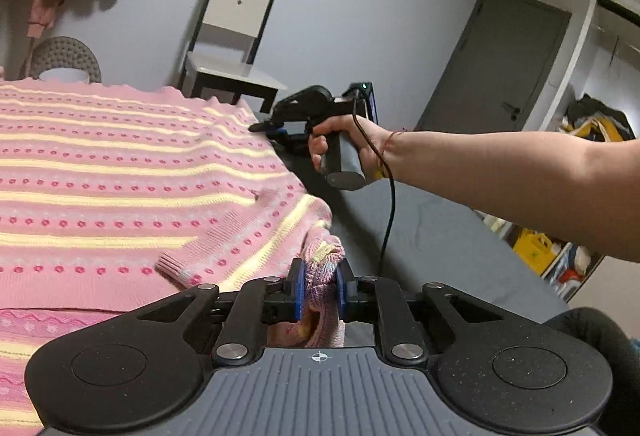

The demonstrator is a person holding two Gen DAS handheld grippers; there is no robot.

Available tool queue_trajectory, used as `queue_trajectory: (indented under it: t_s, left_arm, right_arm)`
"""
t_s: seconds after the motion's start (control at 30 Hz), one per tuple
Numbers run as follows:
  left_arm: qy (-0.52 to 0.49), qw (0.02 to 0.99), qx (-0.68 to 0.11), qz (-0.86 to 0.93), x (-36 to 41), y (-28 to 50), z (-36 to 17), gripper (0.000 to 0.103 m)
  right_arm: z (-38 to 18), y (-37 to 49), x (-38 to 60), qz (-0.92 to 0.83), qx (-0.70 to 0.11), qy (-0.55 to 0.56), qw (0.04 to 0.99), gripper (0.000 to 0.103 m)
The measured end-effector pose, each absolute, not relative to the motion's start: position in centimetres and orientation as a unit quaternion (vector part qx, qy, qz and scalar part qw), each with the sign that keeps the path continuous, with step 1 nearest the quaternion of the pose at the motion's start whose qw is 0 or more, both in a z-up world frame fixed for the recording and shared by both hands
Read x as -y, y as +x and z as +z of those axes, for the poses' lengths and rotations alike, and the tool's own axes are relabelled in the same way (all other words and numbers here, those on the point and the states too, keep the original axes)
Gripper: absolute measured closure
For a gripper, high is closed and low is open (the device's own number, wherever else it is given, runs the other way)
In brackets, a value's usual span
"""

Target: Fold clothes

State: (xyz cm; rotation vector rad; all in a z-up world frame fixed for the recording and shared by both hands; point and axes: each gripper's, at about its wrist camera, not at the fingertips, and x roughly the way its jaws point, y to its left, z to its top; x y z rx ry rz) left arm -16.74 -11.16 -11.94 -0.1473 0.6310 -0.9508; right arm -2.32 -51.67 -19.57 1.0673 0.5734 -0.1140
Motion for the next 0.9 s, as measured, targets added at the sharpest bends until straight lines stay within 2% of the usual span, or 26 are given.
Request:
queue_trajectory:
  t_s: [0.27,0.53,0.7,0.9]
  left_arm:
    - [-0.089,0.868,-0.254,-0.418,7.6,-16.1,-10.4,0.088]
    - [-0.121,0.917,-0.217,-0.312,-0.3,-15.8,-7.5,0.089]
    - [-0.159,0.940,-0.216,-0.208,-6.6,-15.8,-7.7,0.089]
    - [-0.227,0.937,-0.253,-0.081,-11.5,-15.2,-11.8,0.089]
  right_arm:
    - [-12.4,0.6,47.6,-0.049,-0.302,0.422,0.853,0.097]
    - [-5.7,7.7,35.5,-0.005,-0.354,0.304,0.884,0.097]
    - [-4.7,12.8,26.3,0.041,-0.370,0.269,0.888,0.097]
    - [-7.5,18.6,15.4,0.072,-0.400,0.235,0.883,0.097]
